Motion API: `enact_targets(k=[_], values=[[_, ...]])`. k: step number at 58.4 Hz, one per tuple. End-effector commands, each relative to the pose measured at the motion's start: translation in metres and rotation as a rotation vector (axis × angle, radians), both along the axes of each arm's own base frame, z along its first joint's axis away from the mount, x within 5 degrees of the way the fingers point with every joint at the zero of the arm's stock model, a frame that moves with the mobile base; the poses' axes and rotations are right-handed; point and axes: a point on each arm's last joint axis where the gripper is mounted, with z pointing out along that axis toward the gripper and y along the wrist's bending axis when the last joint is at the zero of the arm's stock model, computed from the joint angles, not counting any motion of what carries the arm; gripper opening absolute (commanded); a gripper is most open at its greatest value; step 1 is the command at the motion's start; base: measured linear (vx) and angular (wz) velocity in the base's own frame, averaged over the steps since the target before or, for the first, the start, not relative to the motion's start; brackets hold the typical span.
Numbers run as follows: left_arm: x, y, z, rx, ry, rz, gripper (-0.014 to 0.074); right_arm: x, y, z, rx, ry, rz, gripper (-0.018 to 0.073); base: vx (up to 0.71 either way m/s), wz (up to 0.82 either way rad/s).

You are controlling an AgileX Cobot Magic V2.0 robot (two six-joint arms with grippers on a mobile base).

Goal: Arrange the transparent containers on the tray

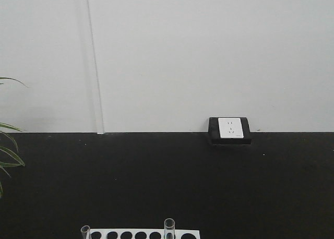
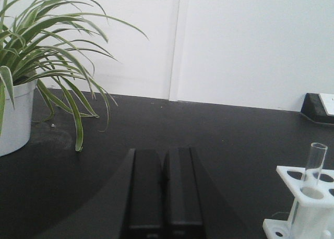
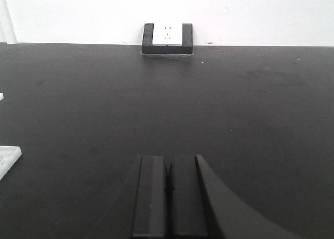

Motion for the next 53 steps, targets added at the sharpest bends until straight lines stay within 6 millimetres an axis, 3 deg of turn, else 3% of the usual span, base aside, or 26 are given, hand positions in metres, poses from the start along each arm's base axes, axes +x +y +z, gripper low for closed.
enact_targets(k=[1,53], values=[[-0.0004,-0.0004,-0.0041,-0.003,-0.063,-0.004,-0.0008,0.0017,0.0008,0.0039,-0.012,-0.066,0.009,-0.0011,0.00,0.00],[-0.0007,-0.0006,-0.0006,-0.002,-0.102,-0.006,-0.0008,0.0020,0.0013,0.0066,0.001,-0.094,0.013,-0.0011,0.00,0.00]])
